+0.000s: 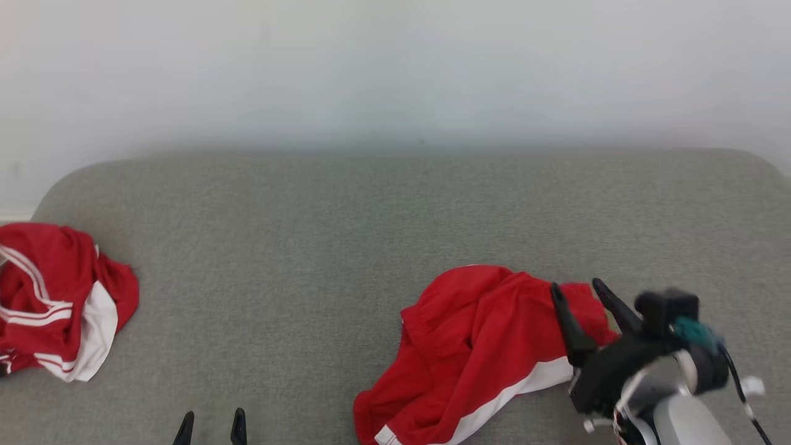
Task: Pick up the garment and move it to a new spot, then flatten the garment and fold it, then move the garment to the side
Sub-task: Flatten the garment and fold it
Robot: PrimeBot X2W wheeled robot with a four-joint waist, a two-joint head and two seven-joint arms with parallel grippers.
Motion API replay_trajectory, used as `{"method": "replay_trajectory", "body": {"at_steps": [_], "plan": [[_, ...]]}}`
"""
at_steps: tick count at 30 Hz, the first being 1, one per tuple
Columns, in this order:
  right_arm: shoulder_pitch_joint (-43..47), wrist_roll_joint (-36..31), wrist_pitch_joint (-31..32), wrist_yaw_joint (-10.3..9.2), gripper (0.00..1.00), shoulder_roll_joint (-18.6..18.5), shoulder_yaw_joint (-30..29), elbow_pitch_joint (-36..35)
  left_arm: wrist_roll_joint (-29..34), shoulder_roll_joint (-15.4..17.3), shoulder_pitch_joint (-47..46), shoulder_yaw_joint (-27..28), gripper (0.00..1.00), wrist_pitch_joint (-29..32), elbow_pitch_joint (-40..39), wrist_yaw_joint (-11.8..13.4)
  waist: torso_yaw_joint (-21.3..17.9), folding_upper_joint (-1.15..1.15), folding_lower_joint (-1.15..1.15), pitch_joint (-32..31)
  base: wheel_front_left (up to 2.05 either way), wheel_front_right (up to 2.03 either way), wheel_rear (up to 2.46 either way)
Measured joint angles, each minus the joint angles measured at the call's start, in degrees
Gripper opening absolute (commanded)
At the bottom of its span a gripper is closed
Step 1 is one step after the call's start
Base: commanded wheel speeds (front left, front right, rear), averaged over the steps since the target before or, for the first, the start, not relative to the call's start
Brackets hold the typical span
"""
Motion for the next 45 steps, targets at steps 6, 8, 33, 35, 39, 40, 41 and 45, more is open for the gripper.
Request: {"method": "replay_trajectory", "body": {"at_steps": [6,8,33,35,39,40,41,45], "plan": [[10.89,-1.70,-9.02,0.00,1.00,-1.10,1.10,-9.40,-0.02,-0.01,0.31,0.09,1.00,0.01,-0.09,0.00,-2.14,0.00,-0.01,-1.42,0.00,0.00,0.00],[14.56,-3.24,-13.95,0.00,1.00,-1.32,1.12,-11.80,-0.02,-0.01,0.43,0.04,1.00,0.01,-0.05,0.00,-2.61,-0.01,0.00,-1.79,0.00,0.00,0.00],[26.79,-13.16,-23.37,0.00,1.00,2.15,-0.02,-18.24,-2.02,0.19,-4.43,-5.98,1.00,0.00,7.76,-0.11,-6.79,-0.01,-0.01,-2.43,0.00,0.00,0.00],[26.70,-12.99,-23.38,0.00,1.00,2.21,-0.05,-18.06,-4.22,0.38,-7.97,-9.61,1.00,1.21,11.57,-0.12,-7.33,0.00,-0.01,-2.25,0.00,0.00,0.00],[26.26,-12.80,-23.38,0.00,1.00,2.29,0.86,-17.70,-8.84,1.74,-16.40,-15.37,1.00,6.91,17.26,-0.12,-8.86,0.00,0.00,-1.72,0.00,0.00,0.00],[26.05,-12.80,-23.37,0.00,1.00,2.34,1.09,-17.63,-10.35,1.69,-18.16,-16.25,1.00,7.51,18.11,-0.20,-9.35,0.00,0.00,-1.54,0.00,0.00,0.00],[25.88,-12.81,-23.38,0.00,1.00,2.42,1.22,-17.57,-12.11,1.65,-19.88,-16.82,1.00,8.71,19.04,-0.20,-9.88,0.00,0.00,-1.37,0.00,0.00,0.00],[25.53,-12.50,-23.37,0.00,1.00,2.44,1.15,-17.17,-16.48,2.15,-24.73,-18.41,1.00,11.77,22.18,-0.20,-12.30,0.00,0.00,-0.59,0.00,0.00,0.00]]}}
